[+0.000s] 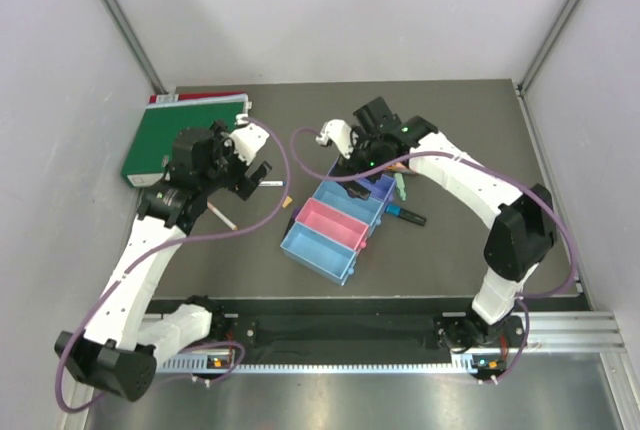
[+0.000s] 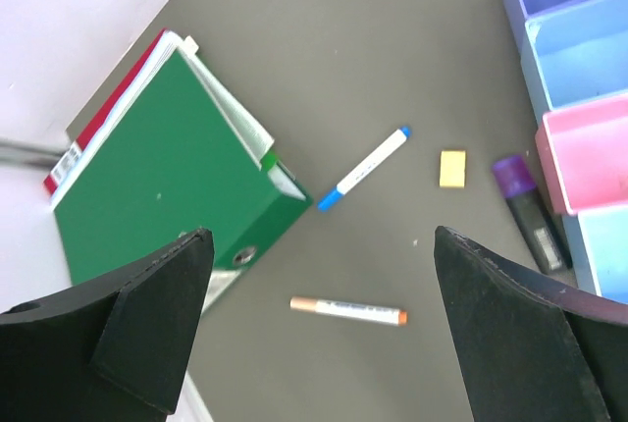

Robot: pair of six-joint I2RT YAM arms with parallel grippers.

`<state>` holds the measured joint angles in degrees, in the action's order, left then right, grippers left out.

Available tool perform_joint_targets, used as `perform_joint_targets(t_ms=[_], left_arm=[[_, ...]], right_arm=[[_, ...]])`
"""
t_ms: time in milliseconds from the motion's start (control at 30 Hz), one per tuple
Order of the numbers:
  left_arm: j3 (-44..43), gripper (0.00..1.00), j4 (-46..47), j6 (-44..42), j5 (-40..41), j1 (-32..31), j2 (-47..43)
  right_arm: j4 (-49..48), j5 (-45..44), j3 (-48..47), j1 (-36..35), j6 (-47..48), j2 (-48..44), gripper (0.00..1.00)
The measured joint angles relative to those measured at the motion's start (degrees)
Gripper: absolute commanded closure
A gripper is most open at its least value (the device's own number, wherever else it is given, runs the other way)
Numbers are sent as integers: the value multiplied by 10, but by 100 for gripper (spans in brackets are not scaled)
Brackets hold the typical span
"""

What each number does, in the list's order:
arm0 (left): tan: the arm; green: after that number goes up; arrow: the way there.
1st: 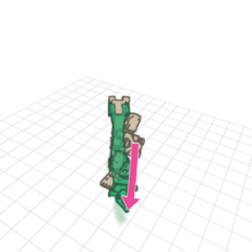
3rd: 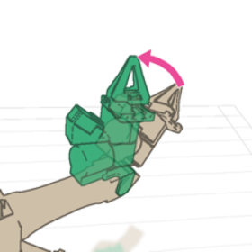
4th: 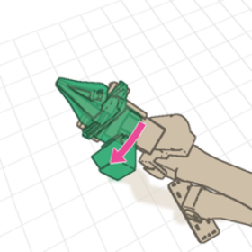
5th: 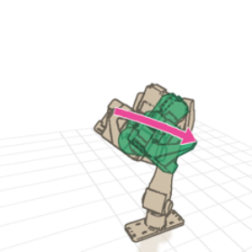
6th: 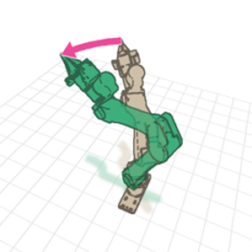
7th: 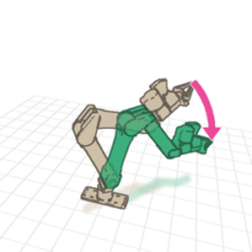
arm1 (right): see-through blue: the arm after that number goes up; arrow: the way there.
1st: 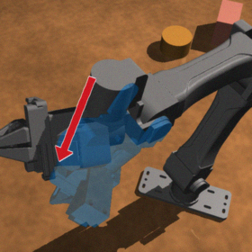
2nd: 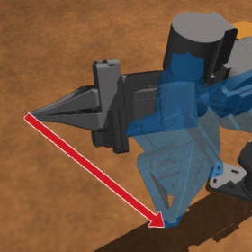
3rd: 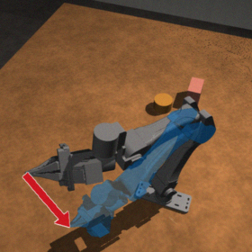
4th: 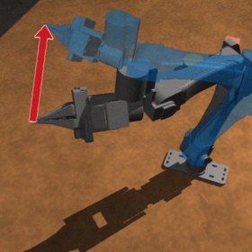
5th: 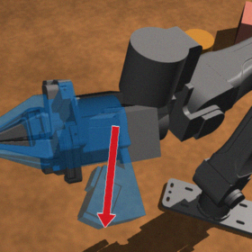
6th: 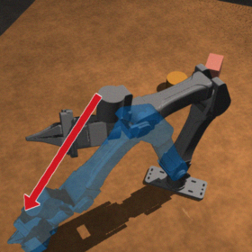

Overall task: Sort the stationery into containers
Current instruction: Move the storage box to the center of the board.

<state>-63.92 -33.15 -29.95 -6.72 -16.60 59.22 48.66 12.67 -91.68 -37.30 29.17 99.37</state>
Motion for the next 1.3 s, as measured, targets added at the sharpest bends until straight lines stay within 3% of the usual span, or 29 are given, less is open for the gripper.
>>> perform_joint_targets(t_ms=[367,667,833,867,967,1300], left_arm=[[11,1,-47,-4,24,0,-55],[11,1,-51,-13,32,0,-56],[11,1,-51,-18,34,0,-56],[11,1,-51,-19,34,0,-56],[11,1,-51,-22,34,0,-53],[7,1,-51,-30,34,0,-35]], right_arm=[[-29,-40,13,-42,-30,26,2],[-56,-62,-11,-30,-32,93,29],[-63,-62,-11,-28,-32,113,37],[-65,-61,-11,-27,-32,115,45],[-75,-61,-11,-23,-32,119,56],[-99,-55,-11,-10,-32,146,57]])
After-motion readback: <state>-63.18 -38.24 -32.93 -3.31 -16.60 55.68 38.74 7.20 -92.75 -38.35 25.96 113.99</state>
